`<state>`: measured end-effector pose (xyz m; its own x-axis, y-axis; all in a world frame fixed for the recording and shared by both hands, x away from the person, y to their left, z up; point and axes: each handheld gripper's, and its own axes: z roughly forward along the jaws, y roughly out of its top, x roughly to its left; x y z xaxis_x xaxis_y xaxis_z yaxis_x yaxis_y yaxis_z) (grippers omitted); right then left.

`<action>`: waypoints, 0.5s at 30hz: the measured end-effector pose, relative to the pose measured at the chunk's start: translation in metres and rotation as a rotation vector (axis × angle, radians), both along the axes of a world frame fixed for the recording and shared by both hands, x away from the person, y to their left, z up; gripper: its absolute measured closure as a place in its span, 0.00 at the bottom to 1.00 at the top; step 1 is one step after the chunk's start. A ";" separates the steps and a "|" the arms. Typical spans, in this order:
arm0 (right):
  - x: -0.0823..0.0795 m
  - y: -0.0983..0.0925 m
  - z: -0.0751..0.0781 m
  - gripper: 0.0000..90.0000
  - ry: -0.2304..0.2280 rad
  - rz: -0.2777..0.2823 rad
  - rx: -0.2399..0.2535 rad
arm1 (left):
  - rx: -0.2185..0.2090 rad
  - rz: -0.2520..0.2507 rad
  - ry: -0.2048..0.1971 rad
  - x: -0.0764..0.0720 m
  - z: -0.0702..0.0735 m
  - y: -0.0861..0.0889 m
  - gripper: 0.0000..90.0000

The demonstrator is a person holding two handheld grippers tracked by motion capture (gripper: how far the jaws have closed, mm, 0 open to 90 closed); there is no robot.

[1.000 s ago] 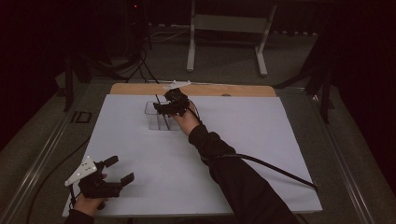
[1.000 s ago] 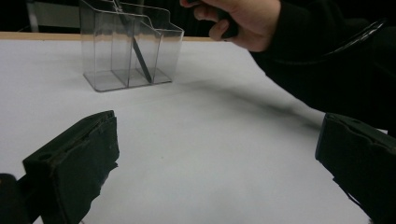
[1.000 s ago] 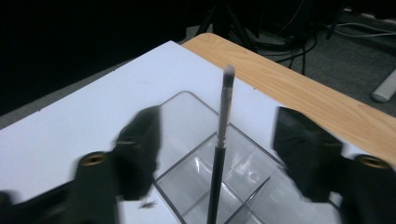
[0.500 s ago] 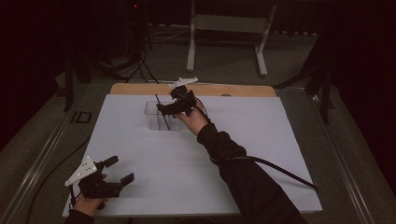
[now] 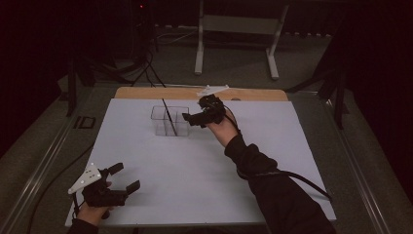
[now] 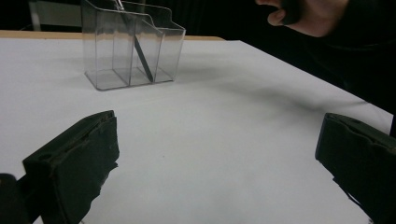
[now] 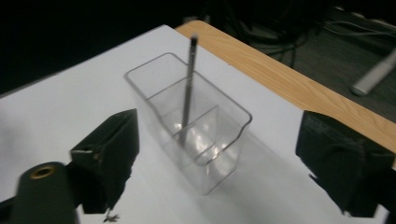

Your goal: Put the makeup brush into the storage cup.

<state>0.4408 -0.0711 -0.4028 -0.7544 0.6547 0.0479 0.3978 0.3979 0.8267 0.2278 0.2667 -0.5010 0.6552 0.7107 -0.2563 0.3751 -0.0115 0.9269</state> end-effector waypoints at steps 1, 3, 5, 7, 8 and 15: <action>-0.003 -0.005 0.001 0.17 -0.006 0.009 0.005 | 0.000 0.000 0.001 0.000 0.000 0.000 0.01; -0.010 -0.014 0.001 0.17 -0.008 0.043 0.006 | 0.000 0.001 0.001 0.000 0.000 0.001 0.01; -0.018 -0.023 0.000 0.17 -0.006 0.069 -0.009 | 0.000 0.002 0.001 0.000 0.000 0.001 0.01; -0.026 -0.032 -0.002 0.17 -0.008 0.080 -0.016 | 0.001 0.003 0.001 0.000 0.000 0.001 0.01; -0.030 -0.036 -0.003 0.17 -0.007 0.084 -0.017 | 0.001 0.003 0.002 0.000 0.000 0.000 0.01; -0.053 -0.062 -0.007 0.19 -0.006 0.115 0.005 | -0.001 0.002 0.002 0.000 -0.001 -0.001 0.01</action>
